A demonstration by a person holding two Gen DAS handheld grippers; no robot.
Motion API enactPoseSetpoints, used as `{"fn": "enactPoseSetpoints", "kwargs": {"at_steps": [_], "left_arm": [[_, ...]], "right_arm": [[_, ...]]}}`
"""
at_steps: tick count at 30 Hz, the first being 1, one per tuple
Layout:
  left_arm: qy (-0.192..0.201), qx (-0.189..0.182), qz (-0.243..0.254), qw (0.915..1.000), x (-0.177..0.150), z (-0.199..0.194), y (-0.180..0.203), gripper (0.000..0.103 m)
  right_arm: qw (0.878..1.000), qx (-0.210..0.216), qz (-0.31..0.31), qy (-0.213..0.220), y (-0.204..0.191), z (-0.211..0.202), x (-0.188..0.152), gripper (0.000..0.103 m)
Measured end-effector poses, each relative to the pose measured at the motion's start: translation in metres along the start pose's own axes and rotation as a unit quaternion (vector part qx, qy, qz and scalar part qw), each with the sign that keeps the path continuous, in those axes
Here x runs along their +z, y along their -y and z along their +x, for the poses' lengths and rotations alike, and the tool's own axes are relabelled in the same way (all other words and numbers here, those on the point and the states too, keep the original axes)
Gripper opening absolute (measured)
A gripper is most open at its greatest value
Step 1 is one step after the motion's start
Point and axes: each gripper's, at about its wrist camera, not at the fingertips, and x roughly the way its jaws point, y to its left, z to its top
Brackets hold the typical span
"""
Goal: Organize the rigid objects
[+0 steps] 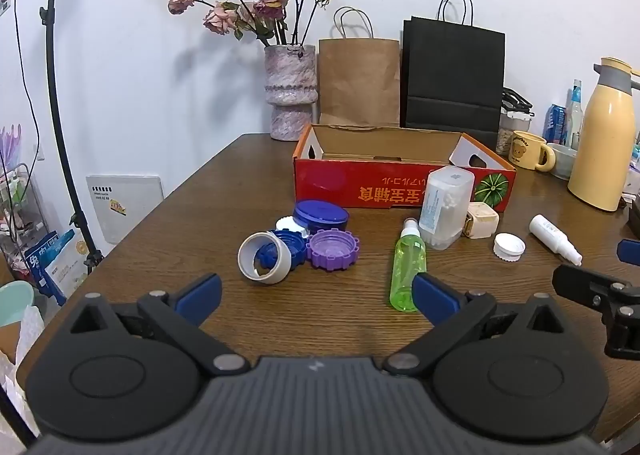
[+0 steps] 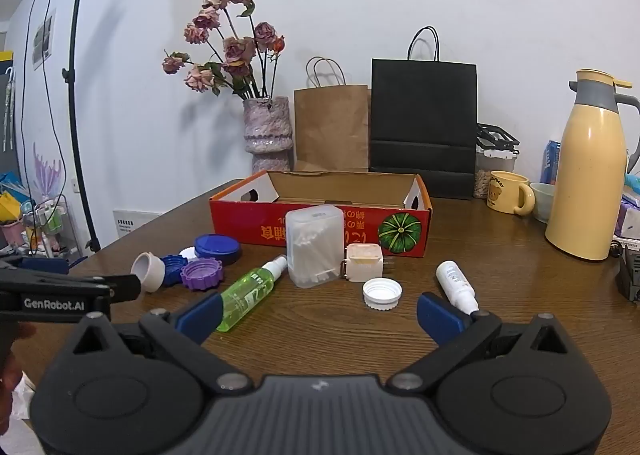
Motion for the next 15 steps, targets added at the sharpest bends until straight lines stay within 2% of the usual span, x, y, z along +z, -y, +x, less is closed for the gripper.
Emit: {"fn": "enactPoseSetpoints", "kwargs": {"at_steps": [15], "left_arm": [[-0.001,-0.002,-0.002,1.0,0.0,-0.0003,0.0003,0.103]], "right_arm": [[1.0,0.0,0.0,0.0,-0.0007,-0.0008,0.0003,0.103]]}}
